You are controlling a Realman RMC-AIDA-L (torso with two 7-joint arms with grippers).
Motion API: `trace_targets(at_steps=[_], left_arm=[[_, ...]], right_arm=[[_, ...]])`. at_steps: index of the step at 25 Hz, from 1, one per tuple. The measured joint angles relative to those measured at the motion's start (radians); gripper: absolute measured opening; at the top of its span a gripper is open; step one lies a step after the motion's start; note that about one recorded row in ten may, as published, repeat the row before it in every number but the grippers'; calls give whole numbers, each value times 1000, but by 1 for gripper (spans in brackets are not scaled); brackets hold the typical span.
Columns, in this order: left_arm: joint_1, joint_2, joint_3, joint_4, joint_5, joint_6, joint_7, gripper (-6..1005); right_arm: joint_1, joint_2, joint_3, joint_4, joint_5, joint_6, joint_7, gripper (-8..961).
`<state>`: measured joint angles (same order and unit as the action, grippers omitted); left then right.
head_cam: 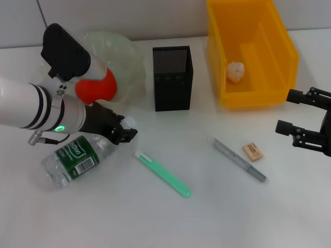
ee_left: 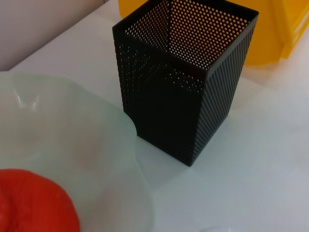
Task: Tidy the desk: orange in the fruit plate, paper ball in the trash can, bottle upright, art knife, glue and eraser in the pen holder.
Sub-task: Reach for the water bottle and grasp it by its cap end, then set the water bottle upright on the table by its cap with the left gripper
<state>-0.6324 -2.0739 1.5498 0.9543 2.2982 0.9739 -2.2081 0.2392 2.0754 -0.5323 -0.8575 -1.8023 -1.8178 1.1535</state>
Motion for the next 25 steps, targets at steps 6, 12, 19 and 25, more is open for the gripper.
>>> trace_targets(at_steps=[6,12,19,25], left_arm=[[3,0,5,7,1,0,3,449],[4,0,6,11,-3,3,9,448],[23,0,8,55,-5,3,5,447],[85,1,9,176,-7,14,1,446]], right_arm=[[2,0,0,0,0,0,0,740],[6,0,0,5,0,1,0,740],[10,0,0,15,0,12,0,740],[11,0,0,19,0,12,0,740]])
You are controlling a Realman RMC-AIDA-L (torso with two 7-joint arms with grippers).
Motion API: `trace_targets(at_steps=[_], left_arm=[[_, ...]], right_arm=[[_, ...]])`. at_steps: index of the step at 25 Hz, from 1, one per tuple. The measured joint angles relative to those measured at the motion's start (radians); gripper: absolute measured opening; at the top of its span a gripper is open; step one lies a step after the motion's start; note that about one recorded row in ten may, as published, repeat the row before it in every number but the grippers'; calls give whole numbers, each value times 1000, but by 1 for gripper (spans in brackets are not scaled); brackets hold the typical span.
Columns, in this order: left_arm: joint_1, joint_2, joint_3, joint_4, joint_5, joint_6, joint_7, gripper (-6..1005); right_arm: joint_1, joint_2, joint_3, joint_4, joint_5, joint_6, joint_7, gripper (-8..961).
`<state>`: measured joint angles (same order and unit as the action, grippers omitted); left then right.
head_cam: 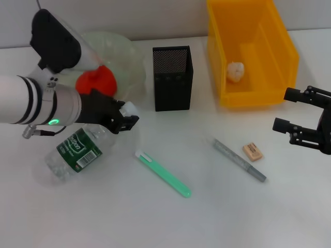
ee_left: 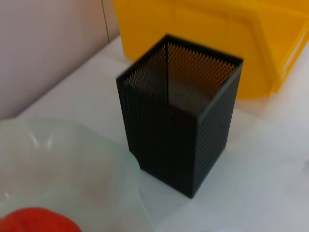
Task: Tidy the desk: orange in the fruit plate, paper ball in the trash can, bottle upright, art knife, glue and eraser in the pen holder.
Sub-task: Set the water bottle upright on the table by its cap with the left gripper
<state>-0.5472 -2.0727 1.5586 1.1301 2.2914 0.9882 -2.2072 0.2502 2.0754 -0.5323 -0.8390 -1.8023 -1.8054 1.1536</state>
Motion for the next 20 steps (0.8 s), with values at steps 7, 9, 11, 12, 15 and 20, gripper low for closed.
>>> trace_targets(at_steps=[7,9,11,12,15,20], left_arm=[[65,0,0,106,-2,12,-1,445],[89,0,0,142,-3,13,-1,445],[126,0,0,197,-9,23,-1,445],[126,0,0,197,-9,23,-1,444],[155,0,0,242,-19,34,-2,444],[205,1,0,312,-38,38,-2,443]], right_arm=[[0,1,0,0,0,0,0,740],[1,1,0,0,0,0,0,740],[2,2,0,0,0,0,0,740],[2,2,0,0,0,0,0,740],[3,2,0,0,0,0,0,740],[5,3,0,0,2,0,0,740]])
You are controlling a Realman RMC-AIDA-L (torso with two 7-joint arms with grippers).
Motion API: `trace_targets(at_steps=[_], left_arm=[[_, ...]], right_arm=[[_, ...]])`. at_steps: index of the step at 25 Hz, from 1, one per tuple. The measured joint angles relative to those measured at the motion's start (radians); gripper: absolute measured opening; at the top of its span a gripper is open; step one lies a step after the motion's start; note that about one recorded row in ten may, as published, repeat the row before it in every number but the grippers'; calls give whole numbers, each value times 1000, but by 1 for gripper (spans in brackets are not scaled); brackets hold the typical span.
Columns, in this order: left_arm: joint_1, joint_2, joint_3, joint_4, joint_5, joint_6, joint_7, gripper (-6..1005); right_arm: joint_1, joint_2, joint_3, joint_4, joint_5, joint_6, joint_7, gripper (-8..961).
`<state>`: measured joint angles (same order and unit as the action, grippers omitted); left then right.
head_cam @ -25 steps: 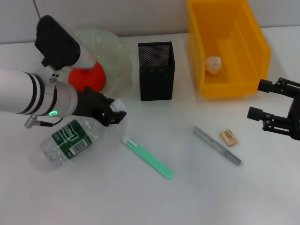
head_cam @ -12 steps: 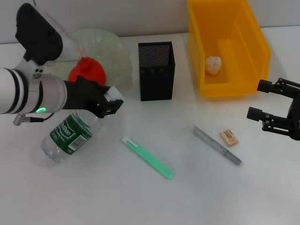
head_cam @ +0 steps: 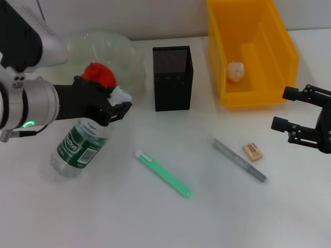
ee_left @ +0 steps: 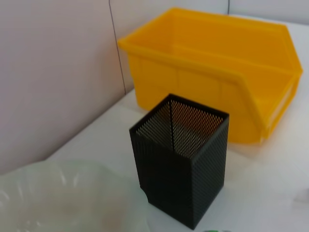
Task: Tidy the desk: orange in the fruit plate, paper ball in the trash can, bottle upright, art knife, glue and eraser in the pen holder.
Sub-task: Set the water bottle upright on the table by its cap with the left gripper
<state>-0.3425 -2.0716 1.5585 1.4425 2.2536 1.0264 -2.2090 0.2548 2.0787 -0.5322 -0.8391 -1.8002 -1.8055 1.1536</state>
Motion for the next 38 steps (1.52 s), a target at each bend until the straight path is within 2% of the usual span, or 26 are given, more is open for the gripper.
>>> trace_targets(at_steps=[6,12,38], left_arm=[[57,1,-1,82,-15,0,8,442],[81,1,-9,111,-21,-6,11,442],[140,2,-14,166,-72,-56,16,440]], right_arm=[[0,1,0,0,0,0,0,740],[0,1,0,6,-1,0,0,739],[14,1,-2,11,-2,0,0,739]])
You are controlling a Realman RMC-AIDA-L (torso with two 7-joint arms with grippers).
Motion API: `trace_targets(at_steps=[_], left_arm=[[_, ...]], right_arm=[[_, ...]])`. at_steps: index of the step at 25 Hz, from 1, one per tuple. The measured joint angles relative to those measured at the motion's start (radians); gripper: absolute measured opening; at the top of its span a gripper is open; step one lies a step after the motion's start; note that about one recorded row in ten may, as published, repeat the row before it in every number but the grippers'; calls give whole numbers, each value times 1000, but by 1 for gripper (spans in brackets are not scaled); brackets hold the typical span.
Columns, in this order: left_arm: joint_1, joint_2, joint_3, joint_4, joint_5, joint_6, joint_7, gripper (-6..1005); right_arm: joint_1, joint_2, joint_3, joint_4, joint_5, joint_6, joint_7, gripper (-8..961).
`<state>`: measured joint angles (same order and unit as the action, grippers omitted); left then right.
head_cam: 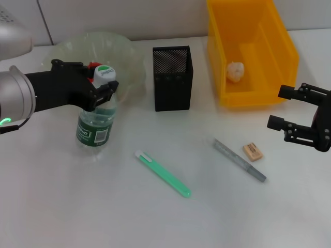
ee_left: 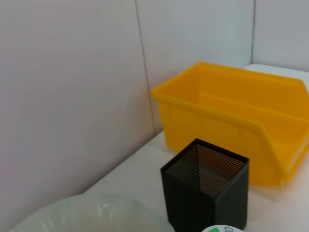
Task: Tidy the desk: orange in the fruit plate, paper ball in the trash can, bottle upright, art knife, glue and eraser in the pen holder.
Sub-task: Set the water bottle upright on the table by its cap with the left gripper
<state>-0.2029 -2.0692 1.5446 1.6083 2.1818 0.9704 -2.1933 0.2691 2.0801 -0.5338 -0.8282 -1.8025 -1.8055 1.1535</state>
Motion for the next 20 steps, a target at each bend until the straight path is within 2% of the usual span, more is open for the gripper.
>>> trace_targets(at_steps=[8,9,20], left_arm=[[27,0,-15,11,-48,-17,18,440],[42,0,-30,11,-88,-18,42,440],[74,1,-56,10,-103,-8,47,441]], right_arm=[[8,0,0,0,0,0,3,739],[8,0,0,0,0,0,3,739],[19,0,0,0,0,12,8,739]])
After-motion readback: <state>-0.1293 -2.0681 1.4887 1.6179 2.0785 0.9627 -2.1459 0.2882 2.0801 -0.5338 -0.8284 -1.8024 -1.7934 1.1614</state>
